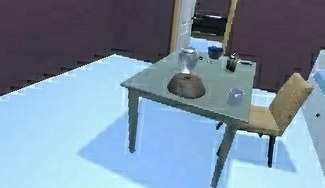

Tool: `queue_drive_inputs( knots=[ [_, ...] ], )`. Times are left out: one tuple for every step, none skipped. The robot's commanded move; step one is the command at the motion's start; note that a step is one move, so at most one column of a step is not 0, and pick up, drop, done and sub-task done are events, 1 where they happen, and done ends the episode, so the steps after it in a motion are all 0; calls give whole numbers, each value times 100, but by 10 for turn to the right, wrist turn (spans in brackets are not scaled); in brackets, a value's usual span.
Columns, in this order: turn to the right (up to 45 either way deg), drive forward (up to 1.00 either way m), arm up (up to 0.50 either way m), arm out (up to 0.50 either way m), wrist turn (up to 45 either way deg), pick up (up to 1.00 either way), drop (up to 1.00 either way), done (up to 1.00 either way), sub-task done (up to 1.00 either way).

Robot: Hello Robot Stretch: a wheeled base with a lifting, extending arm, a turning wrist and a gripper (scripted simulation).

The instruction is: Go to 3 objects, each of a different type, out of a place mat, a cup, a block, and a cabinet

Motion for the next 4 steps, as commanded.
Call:
queue_drive_inputs(
  knots=[
    [0,35,0,0,0,0,0,0,0],
    [-450,0,0,0,0,0,0,0,0],
    [-210,0,0,0,0,0,0,0,0],
    [-30,0,0,0,0,0,0,0,0]
  ],
)
